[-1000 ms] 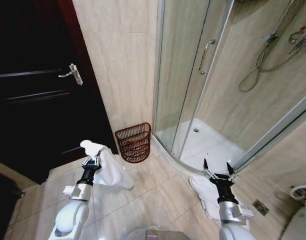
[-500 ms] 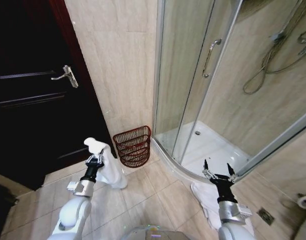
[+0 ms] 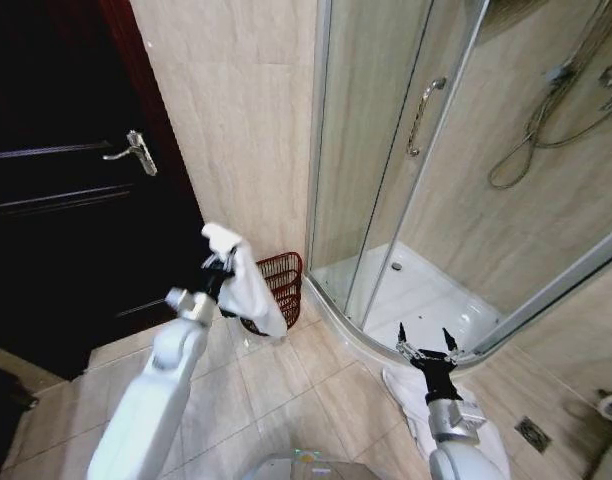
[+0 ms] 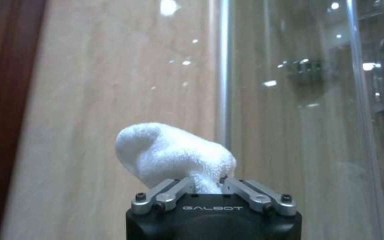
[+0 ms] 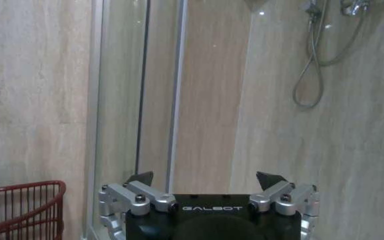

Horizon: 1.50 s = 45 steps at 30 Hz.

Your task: Discard the used towel into the hamper.

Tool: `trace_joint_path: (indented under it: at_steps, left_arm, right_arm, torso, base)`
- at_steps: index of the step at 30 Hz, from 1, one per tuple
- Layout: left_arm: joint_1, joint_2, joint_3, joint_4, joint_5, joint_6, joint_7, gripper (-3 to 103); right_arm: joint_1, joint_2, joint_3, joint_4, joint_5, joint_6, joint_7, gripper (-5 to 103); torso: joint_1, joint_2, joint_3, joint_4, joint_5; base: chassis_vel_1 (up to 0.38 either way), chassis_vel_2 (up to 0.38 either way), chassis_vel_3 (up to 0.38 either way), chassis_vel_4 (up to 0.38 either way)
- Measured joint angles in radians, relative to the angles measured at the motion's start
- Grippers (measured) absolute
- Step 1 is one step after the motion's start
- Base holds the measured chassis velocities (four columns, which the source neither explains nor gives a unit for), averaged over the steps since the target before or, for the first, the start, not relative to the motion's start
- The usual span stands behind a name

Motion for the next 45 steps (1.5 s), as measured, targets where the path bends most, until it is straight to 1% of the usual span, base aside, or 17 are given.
trace_joint_path:
  at_steps: [1,3,4,8,9,12,13,17,22,25,26,30,31,33,35,39,45]
  left_arm:
    - [0.000,0.000,0.000,0.000,0.000,0.000,0.000,7]
    - [-0.135,0.036,0.068,0.060,-0.024,0.017,-0.011,7]
    - [-0.135,0.036,0.068,0.060,-0.024,0.017,-0.011,7]
    - [-0.337,0.035,0.168,0.200,-0.035,0.014,-0.020,7]
    - [-0.337,0.035,0.168,0.200,-0.035,0.014,-0.020,7]
    - [-0.488,0.001,0.241,0.362,-0.001,-0.037,0.000,7]
    - [-0.488,0.001,0.241,0.362,-0.001,-0.037,0.000,7]
    - [-0.605,-0.043,0.360,0.553,0.008,-0.113,0.025,7]
    - [-0.598,-0.082,0.403,0.677,0.071,-0.173,0.052,7]
    - [-0.564,-0.119,0.407,0.787,0.170,-0.218,0.052,7]
    - [-0.564,-0.119,0.407,0.787,0.170,-0.218,0.052,7]
    - [-0.546,-0.128,0.385,0.872,0.314,-0.232,0.054,7]
    - [-0.546,-0.128,0.385,0.872,0.314,-0.232,0.054,7]
    - [-0.541,-0.127,0.368,0.931,0.392,-0.240,0.061,7]
    - [-0.538,-0.128,0.354,0.957,0.429,-0.245,0.064,7]
    - [-0.482,-0.121,0.309,0.958,0.524,-0.219,0.078,7]
    - [-0.408,-0.116,0.263,0.905,0.585,-0.199,0.096,7]
  right_arm:
    - [0.000,0.000,0.000,0.000,0.000,0.000,0.000,100]
    - [0.002,0.009,0.008,0.005,0.001,-0.010,0.000,100]
    - [0.002,0.009,0.008,0.005,0.001,-0.010,0.000,100]
    - [0.004,0.009,0.027,0.006,0.018,-0.016,0.005,100]
    - [0.004,0.009,0.027,0.006,0.018,-0.016,0.005,100]
    - [0.002,0.008,0.042,0.006,0.038,-0.016,0.006,100]
    - [0.002,0.008,0.042,0.006,0.038,-0.016,0.006,100]
    - [0.008,0.013,0.052,0.000,0.055,-0.016,0.009,100]
    - [0.007,0.013,0.059,-0.001,0.068,-0.013,0.008,100]
    - [-0.004,0.008,0.073,-0.004,0.083,0.002,0.008,100]
    - [-0.004,0.008,0.073,-0.004,0.083,0.002,0.008,100]
    - [-0.014,0.001,0.085,-0.001,0.102,0.013,0.009,100]
    - [-0.014,0.001,0.085,-0.001,0.102,0.013,0.009,100]
    - [-0.014,-0.005,0.089,0.004,0.111,0.017,0.013,100]
    - [-0.016,-0.008,0.090,0.008,0.118,0.018,0.015,100]
    - [-0.024,-0.025,0.094,0.013,0.139,0.027,0.017,100]
    - [-0.030,-0.050,0.089,0.003,0.149,0.038,0.017,100]
  torso:
    - [0.000,0.000,0.000,0.0000,0.0000]
    - [0.000,0.000,0.000,0.0004,-0.0004]
    - [0.000,0.000,0.000,0.0004,-0.0004]
    - [0.000,0.000,0.000,0.0006,-0.0006]
    - [0.000,0.000,0.000,0.0006,-0.0006]
    - [0.000,0.000,0.000,0.0005,-0.0005]
    - [0.000,0.000,0.000,0.0005,-0.0005]
    - [0.000,0.000,0.000,0.0001,0.0001]
    - [0.000,0.000,0.000,0.0004,-0.0004]
    - [0.000,0.000,0.000,0.0006,-0.0007]
    - [0.000,0.000,0.000,0.0006,-0.0007]
    - [0.000,0.000,0.000,0.0005,-0.0006]
    - [0.000,0.000,0.000,0.0005,-0.0006]
    - [0.000,0.000,0.000,0.0006,-0.0003]
    - [0.000,0.000,0.000,0.0006,-0.0006]
    - [0.000,0.000,0.000,0.0006,-0.0006]
    - [0.000,0.000,0.000,0.0006,-0.0002]
  base:
    - [0.000,0.000,0.000,0.000]
    - [0.000,0.000,0.000,0.000]
    - [0.000,0.000,0.000,0.000]
    - [0.000,0.000,0.000,0.000]
    - [0.000,0.000,0.000,0.000]
    - [0.000,0.000,0.000,0.000]
    - [0.000,0.000,0.000,0.000]
    - [0.000,0.000,0.000,0.000]
    - [0.000,0.000,0.000,0.000]
    - [0.000,0.000,0.000,0.000]
    - [0.000,0.000,0.000,0.000]
    - [0.000,0.000,0.000,0.000]
    - [0.000,0.000,0.000,0.000]
    - [0.000,0.000,0.000,0.000]
    - [0.000,0.000,0.000,0.000]
    - [0.000,0.000,0.000,0.000]
    - [0.000,0.000,0.000,0.000]
